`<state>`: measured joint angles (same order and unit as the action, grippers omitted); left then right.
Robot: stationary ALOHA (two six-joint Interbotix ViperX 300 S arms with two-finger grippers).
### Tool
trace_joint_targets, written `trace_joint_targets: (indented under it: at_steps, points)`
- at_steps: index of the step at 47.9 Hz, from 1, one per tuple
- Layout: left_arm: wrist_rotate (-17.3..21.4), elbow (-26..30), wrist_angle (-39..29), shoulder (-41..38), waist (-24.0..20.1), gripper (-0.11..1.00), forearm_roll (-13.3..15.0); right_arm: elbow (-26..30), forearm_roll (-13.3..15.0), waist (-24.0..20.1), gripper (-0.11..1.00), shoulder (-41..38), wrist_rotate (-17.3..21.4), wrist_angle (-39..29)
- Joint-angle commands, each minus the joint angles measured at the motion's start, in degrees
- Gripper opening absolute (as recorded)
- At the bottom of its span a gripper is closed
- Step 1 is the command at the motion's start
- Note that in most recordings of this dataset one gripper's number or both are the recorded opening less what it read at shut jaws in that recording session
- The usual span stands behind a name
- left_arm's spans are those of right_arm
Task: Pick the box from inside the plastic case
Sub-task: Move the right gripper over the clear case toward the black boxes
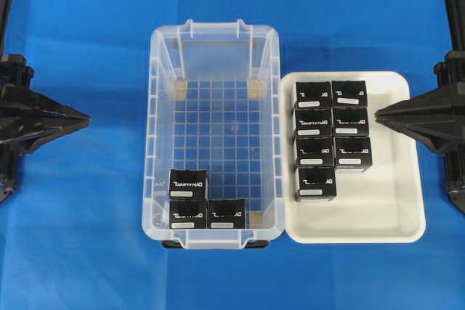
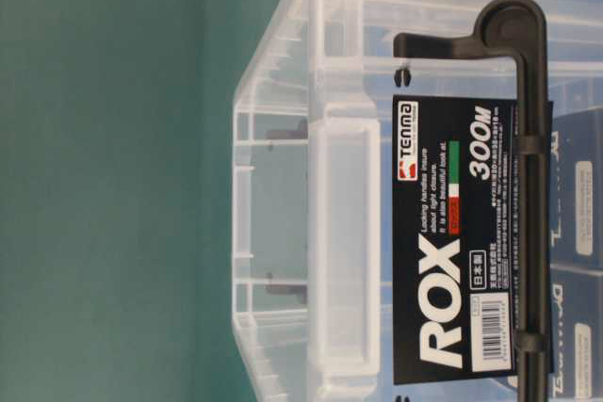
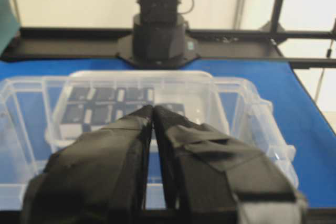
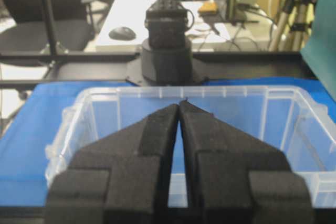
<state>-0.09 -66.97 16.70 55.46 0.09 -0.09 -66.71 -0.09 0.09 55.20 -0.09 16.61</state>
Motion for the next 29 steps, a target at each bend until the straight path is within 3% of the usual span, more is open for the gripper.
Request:
trace_joint_targets:
  at_steps: [1, 4, 7, 14, 29]
  points:
    - [-0.97, 1.23, -1.85, -0.88, -0.35, 0.14, -0.79, 1.23, -0.79, 0.09, 0.14, -0.79, 0.7, 0.18]
    - [-1.23, 2.02, -4.39, -0.88, -0.26, 0.14, -0.79, 2.37, -3.08, 0.18, 0.08, -1.49, 1.85, -1.76]
    - [-1.32, 2.72, -6.33, -0.7, -0.35, 0.05, -0.79, 4.13, -4.22, 0.18, 0.01, -2.64, 3.25, -5.27]
    - [-1.32, 4.39, -11.6, 0.35, -0.26, -0.03, -0.79, 10.02, -4.22, 0.18, -0.01, -6.77, 5.63, -16.35]
    - [-3.25, 6.24, -20.21, 1.49, -0.18, -0.04, -0.79, 29.79, -4.39, 0.18, -0.01, -23.47, 7.12, -43.86]
